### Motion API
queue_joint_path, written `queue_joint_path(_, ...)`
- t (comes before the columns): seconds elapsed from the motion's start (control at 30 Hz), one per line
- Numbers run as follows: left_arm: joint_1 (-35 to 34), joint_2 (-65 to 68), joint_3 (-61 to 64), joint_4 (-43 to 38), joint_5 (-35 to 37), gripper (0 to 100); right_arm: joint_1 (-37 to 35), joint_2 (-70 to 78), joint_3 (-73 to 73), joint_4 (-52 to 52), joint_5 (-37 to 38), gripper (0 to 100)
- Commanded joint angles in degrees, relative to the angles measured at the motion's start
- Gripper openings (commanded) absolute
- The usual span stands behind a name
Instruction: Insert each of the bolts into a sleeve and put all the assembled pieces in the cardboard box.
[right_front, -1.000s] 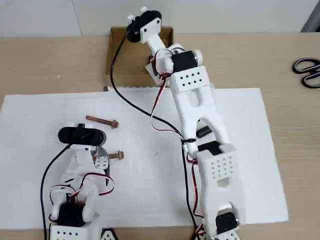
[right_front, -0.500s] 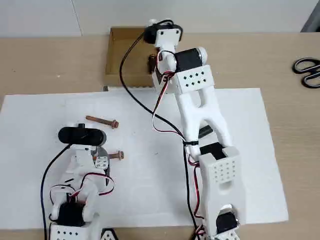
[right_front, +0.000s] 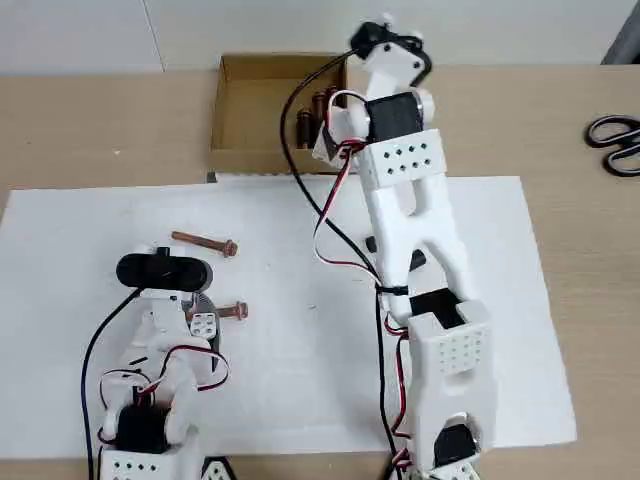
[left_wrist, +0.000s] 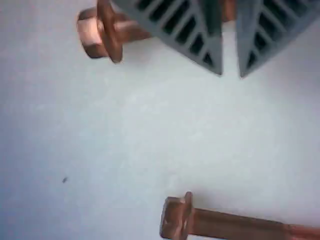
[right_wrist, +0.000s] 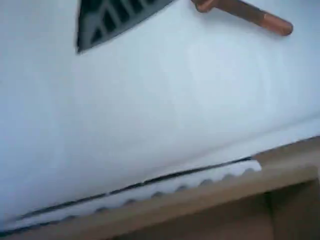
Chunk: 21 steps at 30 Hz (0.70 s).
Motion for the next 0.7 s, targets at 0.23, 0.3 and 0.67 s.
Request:
queue_joint_path(0.23, -0.18, -0.53, -0.13, -0.18, 0.0, 1, 1.1, -4.0, 12.92, 1.1, -18.81, 19.5)
queue_joint_path(0.3, -0.18, -0.53, -0.13, -0.18, 0.0, 1, 0.92, -4.09, 13.71, 1.1, -19.96, 19.5)
queue_joint_path(0.67, -0.18, -0.53, -0.13, -0.18, 0.0, 1, 0.84, -3.91, 19.16, 1.1, -20.13, 19.6)
